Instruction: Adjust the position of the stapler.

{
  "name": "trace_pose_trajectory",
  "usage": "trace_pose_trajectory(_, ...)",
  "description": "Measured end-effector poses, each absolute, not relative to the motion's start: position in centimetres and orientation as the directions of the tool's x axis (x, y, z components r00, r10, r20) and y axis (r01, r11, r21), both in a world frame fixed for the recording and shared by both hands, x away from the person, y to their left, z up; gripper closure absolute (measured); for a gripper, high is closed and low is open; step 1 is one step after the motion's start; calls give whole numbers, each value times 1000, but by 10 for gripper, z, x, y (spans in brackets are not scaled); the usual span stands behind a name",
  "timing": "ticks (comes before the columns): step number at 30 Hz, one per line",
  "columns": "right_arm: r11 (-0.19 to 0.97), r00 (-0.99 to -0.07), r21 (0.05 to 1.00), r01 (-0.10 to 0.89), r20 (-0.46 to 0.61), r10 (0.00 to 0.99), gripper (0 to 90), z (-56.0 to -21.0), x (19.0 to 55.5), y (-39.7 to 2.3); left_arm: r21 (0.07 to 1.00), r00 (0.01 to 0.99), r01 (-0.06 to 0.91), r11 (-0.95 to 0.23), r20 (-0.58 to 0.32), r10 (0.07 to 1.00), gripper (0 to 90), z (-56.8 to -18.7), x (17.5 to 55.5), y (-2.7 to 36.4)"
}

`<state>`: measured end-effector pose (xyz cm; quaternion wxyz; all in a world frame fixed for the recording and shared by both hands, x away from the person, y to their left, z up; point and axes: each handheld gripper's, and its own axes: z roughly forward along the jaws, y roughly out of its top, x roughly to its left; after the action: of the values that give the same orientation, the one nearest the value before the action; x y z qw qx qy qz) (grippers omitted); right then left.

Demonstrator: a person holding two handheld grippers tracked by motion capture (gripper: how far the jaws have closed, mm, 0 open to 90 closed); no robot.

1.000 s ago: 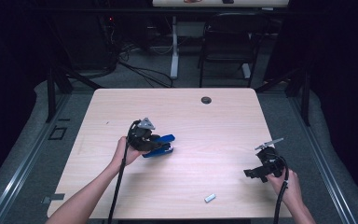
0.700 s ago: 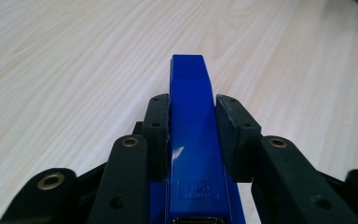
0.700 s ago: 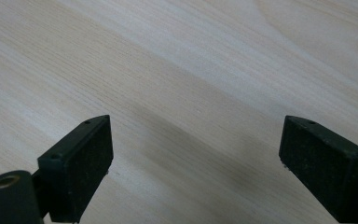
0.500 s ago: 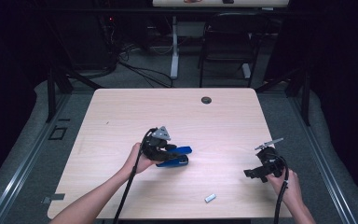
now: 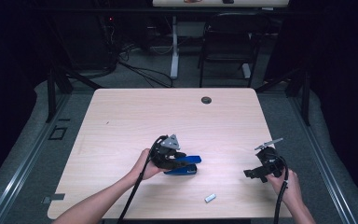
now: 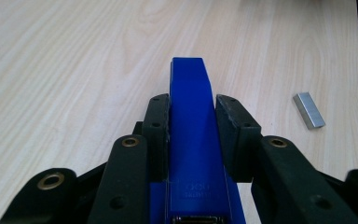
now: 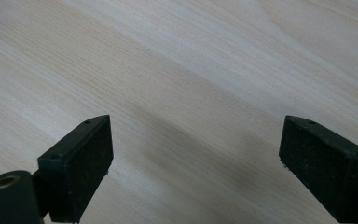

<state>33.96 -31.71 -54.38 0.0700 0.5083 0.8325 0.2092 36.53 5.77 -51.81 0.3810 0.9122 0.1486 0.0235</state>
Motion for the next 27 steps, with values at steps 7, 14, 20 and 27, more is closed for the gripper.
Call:
trace_pose_trajectory(7, 394, -472, 419, 818, 96, 876, 92, -545, 340, -317, 681, 960, 249, -688, -78, 270, 669, -521, 367, 58)
trace_pose_trajectory(14, 408, -483, 417, 812, 88, 871, 92, -544, 340, -317, 625, 966, 237, -744, -70, 248, 668, -530, 368, 63)
trace_pose_trajectory(20, 402, -480, 416, 816, 100, 872, 92, -544, 340, -316, 604, 969, 224, -765, -52, 242, 668, -534, 366, 62)
trace_pose_trajectory(27, 411, -484, 409, 815, 90, 870, 92, -544, 340, -317, 609, 960, 261, -749, -79, 270, 655, -535, 367, 62)
